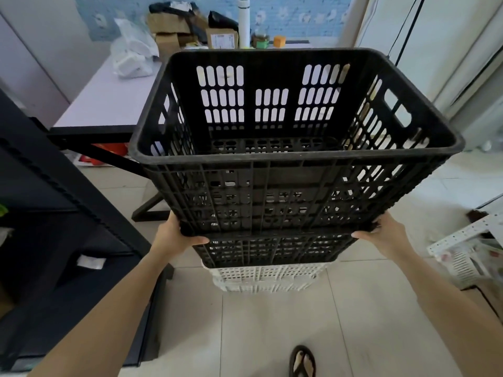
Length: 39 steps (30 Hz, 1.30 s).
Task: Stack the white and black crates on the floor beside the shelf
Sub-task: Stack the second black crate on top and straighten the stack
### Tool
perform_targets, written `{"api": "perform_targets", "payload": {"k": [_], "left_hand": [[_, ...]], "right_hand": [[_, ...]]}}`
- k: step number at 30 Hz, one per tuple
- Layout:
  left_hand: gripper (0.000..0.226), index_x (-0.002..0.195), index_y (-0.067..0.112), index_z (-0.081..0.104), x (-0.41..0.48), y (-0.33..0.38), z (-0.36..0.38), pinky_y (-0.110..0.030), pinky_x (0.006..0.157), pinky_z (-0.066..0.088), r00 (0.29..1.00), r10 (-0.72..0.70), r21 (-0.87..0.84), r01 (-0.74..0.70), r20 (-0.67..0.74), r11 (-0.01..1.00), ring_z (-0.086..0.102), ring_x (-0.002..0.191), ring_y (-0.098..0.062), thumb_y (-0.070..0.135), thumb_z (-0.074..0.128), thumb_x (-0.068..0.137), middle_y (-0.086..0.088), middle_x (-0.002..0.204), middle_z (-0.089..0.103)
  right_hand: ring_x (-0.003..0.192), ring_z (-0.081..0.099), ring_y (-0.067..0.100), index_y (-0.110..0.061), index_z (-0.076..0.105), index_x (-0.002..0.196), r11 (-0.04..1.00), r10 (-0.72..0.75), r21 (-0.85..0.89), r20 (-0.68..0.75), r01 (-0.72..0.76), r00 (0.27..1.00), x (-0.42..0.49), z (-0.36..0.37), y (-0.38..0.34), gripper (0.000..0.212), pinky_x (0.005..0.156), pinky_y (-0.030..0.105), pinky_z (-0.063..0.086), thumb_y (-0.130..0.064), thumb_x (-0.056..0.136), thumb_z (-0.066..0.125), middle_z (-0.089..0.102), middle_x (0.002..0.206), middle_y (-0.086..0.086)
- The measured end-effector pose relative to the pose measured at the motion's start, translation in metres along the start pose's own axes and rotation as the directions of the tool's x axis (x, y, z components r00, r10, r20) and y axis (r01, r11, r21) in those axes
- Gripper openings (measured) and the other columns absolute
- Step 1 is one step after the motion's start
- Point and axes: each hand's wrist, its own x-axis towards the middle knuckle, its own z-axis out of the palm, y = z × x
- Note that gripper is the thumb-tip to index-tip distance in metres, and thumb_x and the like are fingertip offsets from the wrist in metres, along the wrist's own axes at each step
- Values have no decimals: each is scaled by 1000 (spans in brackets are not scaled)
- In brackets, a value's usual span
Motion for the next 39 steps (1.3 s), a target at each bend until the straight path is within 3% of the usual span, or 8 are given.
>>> {"api": "perform_targets", "payload": {"k": [14,17,19,23,28,32,36,39], "left_hand": [[99,132,32,33,-2,-18,8,-46,97,51,991,117,-23,-118,-65,993,60,115,-22,27,93,53,11,117,61],[105,135,35,26,-9,-33,21,-46,95,53,989,88,-125,-103,-119,987,63,113,-21,26,93,55,5,135,56],[121,148,35,13,-18,-48,36,-46,98,52,995,14,-192,-33,-101,981,60,118,-23,24,92,57,1,150,42],[128,155,28,6,-31,-81,76,-46,103,47,995,-98,-185,99,15,978,50,130,-30,21,91,60,-4,157,31],[118,153,23,13,-30,-117,136,-35,99,40,993,-107,-106,111,43,988,47,127,-24,20,90,63,-7,148,43],[112,152,24,19,-9,-148,177,-44,105,42,995,-100,-105,96,-29,990,47,131,-30,22,88,65,-8,143,49],[94,144,21,33,22,-177,207,-46,103,43,987,-45,-86,32,-153,996,49,129,-29,36,85,67,-6,141,50],[88,136,25,40,40,-193,221,-43,101,46,974,-31,-196,-14,-225,981,53,123,-23,51,82,63,0,133,56]], "right_hand": [[83,61,18,-20,43,125,995,-99,10,-24,100,995,-3,6,11,70,74,25,43,-21,68,84,59,84,-18],[87,62,15,-24,37,125,991,-36,121,-130,52,991,-18,17,17,75,67,13,40,-26,68,84,63,95,-8],[90,62,18,-26,31,132,983,23,185,-144,4,989,-27,28,27,84,69,18,44,-27,67,85,61,105,-1],[104,61,30,-19,32,139,990,85,107,26,-87,996,-38,57,65,85,84,35,47,-21,71,83,58,124,12],[117,56,33,-18,34,141,998,55,-31,179,-50,982,-32,112,115,84,92,41,45,-20,72,82,54,133,15],[119,54,34,-15,35,139,999,-28,41,39,26,999,-16,163,147,80,94,39,43,-15,73,81,50,135,12],[107,60,30,-24,33,119,968,-23,238,-212,74,977,-2,205,175,63,86,42,49,-26,76,78,56,115,3],[98,61,25,-22,34,120,939,-51,300,-364,169,930,12,223,195,59,78,26,45,-29,78,76,55,110,0]]}}
